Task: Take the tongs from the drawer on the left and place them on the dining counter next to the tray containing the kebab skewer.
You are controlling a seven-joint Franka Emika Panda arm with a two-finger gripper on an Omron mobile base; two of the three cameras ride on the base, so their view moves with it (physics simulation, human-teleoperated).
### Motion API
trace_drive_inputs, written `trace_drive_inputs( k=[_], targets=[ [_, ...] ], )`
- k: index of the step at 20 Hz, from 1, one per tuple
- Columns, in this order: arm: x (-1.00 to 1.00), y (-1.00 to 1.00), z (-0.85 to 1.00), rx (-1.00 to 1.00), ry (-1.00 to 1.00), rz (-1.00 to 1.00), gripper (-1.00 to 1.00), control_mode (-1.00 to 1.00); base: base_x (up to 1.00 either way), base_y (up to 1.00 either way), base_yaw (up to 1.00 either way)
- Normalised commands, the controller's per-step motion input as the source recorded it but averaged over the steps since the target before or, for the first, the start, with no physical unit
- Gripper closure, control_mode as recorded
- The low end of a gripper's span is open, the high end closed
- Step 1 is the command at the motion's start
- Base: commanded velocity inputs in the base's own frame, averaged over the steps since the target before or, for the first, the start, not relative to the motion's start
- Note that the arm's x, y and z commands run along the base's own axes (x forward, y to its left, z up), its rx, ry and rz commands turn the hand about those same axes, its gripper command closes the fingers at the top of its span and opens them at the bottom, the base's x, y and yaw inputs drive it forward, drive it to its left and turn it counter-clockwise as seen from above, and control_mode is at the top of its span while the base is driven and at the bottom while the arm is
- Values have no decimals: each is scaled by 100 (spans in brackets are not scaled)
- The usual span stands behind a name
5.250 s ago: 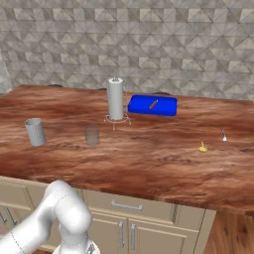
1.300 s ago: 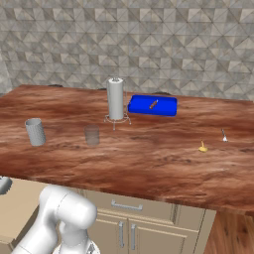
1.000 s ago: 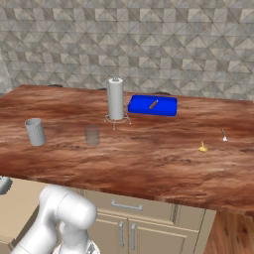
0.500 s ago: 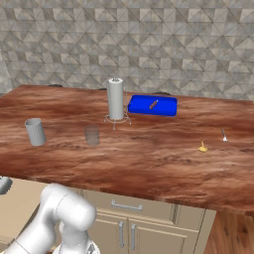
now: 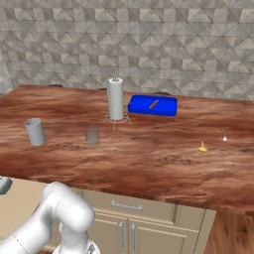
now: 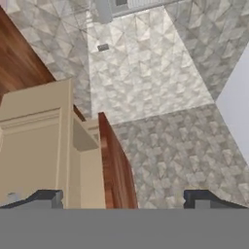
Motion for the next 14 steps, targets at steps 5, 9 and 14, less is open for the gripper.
trace_drive_inputs(
  k=[5,9,14],
  targets=[
    [-6,-31,73,19,-1,0,-100,-100,0,0,0],
    [-2,-57,62,20,0,0,-100,-100,0,0,0],
    [0,-80,45,22,0,0,-100,-100,0,0,0]
  ],
)
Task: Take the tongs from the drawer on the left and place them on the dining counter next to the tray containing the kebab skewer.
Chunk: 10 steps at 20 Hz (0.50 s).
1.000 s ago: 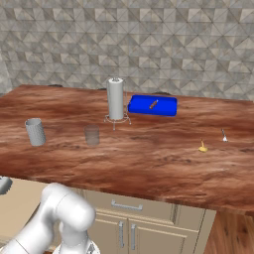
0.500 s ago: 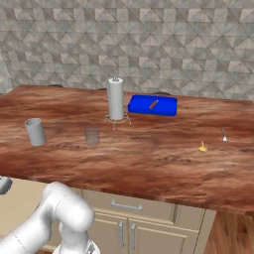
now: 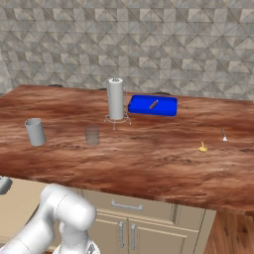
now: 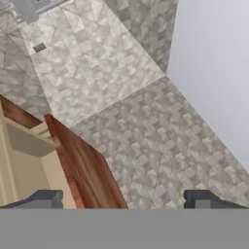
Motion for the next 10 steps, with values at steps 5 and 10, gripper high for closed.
trace_drive_inputs(
  k=[5,10],
  targets=[
    [-6,-84,48,24,0,0,-100,-100,0,0,0],
    [-3,-73,53,25,0,-1,-100,-100,0,0,0]
  ],
)
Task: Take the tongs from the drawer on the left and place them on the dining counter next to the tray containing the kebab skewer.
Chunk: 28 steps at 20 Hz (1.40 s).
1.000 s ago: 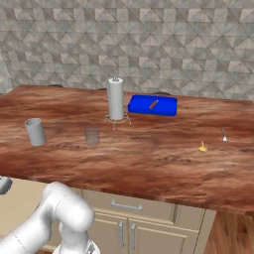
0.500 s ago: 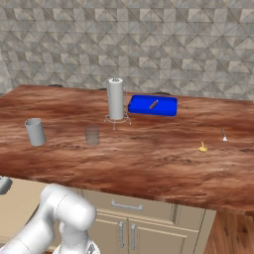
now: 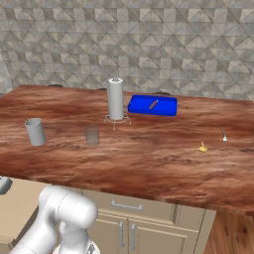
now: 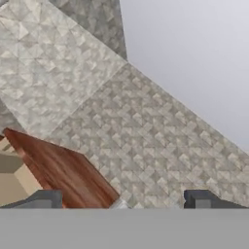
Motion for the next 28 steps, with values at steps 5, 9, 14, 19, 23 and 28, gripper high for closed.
trace_drive_inputs(
  k=[5,9,14,19,23,28],
  targets=[
    [0,-77,47,26,1,-4,-100,-100,0,0,0],
    [0,-76,51,25,2,-5,-100,-100,0,0,0],
    [0,-70,51,23,6,-6,-100,-100,0,0,0],
    [5,-70,52,23,10,-8,-100,-100,0,0,0],
    [22,-69,58,24,10,-10,-100,-100,0,0,0],
    [24,-66,64,24,12,-10,-100,-100,0,0,0]
  ],
)
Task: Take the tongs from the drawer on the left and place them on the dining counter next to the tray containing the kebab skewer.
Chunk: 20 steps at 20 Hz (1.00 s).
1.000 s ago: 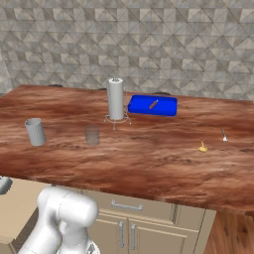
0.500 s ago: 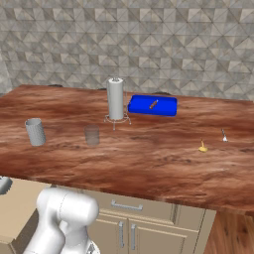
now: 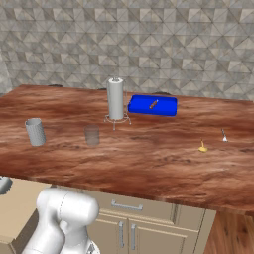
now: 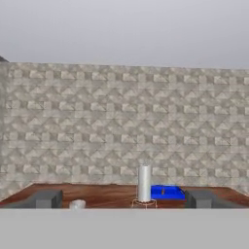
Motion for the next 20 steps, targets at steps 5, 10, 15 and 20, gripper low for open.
trace_drive_inputs(
  k=[5,10,15,20],
  targets=[
    [26,-61,64,23,12,-9,-100,-100,0,0,0],
    [41,-46,68,21,14,-9,-100,-100,0,0,0],
    [48,-36,77,21,13,-6,-100,-100,0,0,0],
    [47,-44,47,19,13,-5,-100,-100,0,0,0]
  ],
)
